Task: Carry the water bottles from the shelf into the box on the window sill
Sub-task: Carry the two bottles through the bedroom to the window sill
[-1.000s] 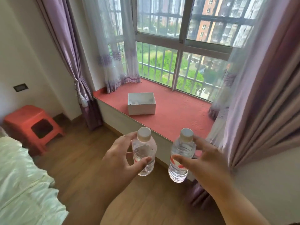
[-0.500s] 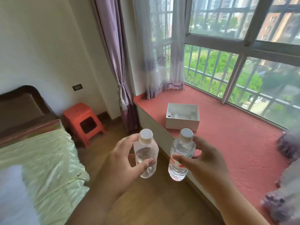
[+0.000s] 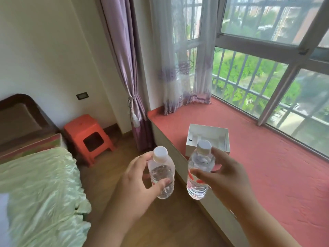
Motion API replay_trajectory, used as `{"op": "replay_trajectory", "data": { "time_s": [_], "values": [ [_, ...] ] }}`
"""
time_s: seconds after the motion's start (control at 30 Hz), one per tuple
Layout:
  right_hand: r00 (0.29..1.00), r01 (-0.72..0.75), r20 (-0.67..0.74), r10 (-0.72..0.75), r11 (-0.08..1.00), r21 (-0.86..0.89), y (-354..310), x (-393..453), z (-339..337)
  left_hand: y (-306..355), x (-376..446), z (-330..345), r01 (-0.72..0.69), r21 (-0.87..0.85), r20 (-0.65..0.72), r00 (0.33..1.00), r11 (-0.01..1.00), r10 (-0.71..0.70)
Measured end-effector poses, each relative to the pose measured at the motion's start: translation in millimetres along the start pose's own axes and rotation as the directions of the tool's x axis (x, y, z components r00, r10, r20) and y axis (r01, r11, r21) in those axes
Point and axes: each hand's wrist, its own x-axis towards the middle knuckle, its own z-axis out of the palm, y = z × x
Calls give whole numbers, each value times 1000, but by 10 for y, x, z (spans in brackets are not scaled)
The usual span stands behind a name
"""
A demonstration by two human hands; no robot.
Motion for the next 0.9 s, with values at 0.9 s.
{"op": "replay_trajectory", "data": {
  "time_s": [0.9],
  "values": [
    [894,-313,-352,279,949,-44,322,3195,491,-349,4373,809,-219,-69,474,851,973,225]
  ]
}}
